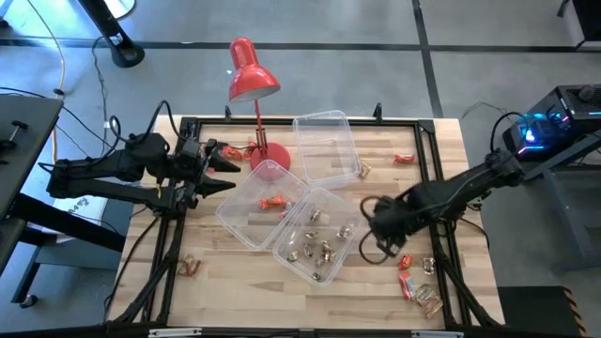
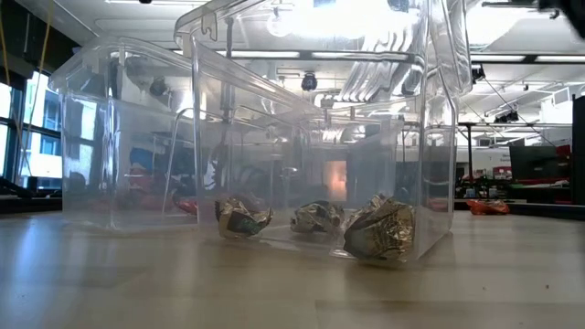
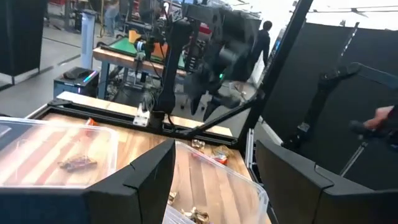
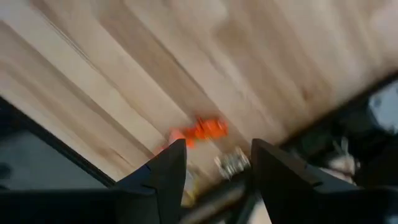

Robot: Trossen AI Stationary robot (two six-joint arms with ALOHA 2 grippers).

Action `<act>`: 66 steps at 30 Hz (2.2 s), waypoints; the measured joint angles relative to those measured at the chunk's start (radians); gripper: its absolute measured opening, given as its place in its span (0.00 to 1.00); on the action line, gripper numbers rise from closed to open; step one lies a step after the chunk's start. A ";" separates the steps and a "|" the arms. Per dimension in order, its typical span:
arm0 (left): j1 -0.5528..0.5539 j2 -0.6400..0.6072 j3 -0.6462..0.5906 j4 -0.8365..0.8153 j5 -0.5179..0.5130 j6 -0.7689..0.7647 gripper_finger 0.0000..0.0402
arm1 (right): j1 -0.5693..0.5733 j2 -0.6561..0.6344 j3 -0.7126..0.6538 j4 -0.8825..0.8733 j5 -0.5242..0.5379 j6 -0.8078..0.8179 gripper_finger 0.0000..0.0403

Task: Sort candy
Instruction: Put the gold candy into the bottom left transparent bin

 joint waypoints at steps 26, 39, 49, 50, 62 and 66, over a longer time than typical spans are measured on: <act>-0.001 0.006 0.000 0.002 -0.105 -0.056 0.54 | 0.190 0.003 -0.819 0.516 -0.467 -0.203 0.62; -0.001 0.058 0.000 0.001 -0.124 -0.124 0.54 | 0.228 0.058 -0.865 0.787 -0.558 -0.232 0.62; -0.003 0.094 0.000 0.000 -0.117 -0.124 0.54 | 0.261 0.225 -0.852 0.790 -0.663 -0.244 0.59; -0.006 0.094 0.000 0.001 -0.111 -0.121 0.54 | 0.260 0.231 -0.850 0.785 -0.661 -0.238 0.57; -0.045 0.027 0.000 0.115 -0.102 -0.046 0.54 | 0.270 0.251 -0.683 0.533 -0.492 -0.311 0.05; -0.046 -0.025 0.000 0.200 -0.102 -0.034 0.54 | 0.269 0.217 -0.515 0.367 -0.422 -0.359 0.01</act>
